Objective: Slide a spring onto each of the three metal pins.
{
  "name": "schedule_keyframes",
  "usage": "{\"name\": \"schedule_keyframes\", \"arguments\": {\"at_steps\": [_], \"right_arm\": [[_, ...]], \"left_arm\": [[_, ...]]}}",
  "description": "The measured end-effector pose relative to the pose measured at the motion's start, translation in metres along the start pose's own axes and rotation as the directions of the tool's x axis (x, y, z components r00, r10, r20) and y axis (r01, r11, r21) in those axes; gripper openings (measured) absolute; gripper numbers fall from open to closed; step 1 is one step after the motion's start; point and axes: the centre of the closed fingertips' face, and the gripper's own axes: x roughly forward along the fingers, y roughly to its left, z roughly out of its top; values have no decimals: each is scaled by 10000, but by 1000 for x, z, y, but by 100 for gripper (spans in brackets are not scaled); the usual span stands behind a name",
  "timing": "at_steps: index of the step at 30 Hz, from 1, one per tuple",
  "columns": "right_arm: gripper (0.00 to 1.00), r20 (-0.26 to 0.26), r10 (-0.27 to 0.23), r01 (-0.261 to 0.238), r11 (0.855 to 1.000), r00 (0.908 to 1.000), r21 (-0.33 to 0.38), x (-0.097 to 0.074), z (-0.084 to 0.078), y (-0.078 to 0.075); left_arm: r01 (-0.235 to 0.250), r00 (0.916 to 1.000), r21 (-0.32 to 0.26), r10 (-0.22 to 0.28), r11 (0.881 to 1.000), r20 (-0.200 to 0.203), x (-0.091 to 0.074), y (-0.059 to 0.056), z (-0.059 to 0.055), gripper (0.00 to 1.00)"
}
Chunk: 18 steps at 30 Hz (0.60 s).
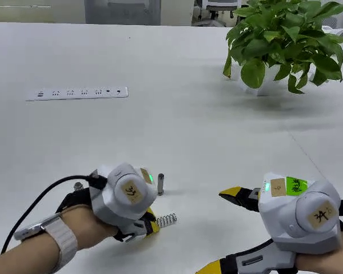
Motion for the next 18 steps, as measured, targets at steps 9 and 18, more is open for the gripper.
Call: {"name": "schedule_keyframes", "arguments": {"at_steps": [9,18], "right_arm": [[85,52,153,-153,9998,9999,94,4,2,8],[84,54,225,-225,9997,9997,105,6,4,9]], "left_arm": [[-424,9947,-804,496,9959,903,-4,1,-3,9],[-389,9871,-1602,629,9863,1471,-17,-1,-14,9]]}}
